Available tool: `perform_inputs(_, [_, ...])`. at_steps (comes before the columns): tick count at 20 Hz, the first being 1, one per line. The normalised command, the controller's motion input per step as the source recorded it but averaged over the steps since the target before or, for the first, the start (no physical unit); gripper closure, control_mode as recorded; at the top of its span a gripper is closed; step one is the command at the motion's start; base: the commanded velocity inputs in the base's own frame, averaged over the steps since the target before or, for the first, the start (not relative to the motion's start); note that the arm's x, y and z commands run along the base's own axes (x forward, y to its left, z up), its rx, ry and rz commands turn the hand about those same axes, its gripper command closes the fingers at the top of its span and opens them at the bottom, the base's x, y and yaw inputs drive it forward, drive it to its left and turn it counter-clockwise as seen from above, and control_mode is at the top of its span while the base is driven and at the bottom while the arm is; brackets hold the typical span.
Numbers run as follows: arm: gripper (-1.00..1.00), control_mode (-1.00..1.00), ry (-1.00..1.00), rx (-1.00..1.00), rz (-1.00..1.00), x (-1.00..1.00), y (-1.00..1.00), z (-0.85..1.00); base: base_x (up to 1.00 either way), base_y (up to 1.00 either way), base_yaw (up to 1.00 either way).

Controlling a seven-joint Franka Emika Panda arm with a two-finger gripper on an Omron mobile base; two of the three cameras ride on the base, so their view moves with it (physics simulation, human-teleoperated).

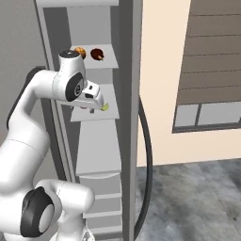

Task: Take the peach and lemon wedge from the second highest rack and move them to the highest rack where the orange and steak are located, to maximize freezer space. Close the freezer door after rearranging.

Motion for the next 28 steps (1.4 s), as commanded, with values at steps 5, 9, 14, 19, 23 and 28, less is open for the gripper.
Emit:
perform_inputs(5, [-1.00,1.00,0.00,0.00,0.00,0.00,0.00,0.00,0.15,-0.69,0.03])
perform_inputs(9, [-1.00,1.00,0.00,0.00,0.00,0.00,0.00,0.00,0.51,-0.29,0.17])
perform_inputs(14, [-1.00,1.00,0.00,0.00,0.00,0.00,0.00,0.00,0.52,-0.39,0.24])
perform_inputs(19, [-1.00,-1.00,0.09,0.00,0.01,0.11,-0.07,-0.01,0.25,-0.09,0.06])
perform_inputs(23, [-1.00,-1.00,0.18,0.00,0.00,0.46,-0.06,-0.23,0.00,0.00,0.00])
perform_inputs(28, [-1.00,-1.00,0.00,0.00,-0.01,0.38,-0.04,-0.35,0.00,0.00,0.00])
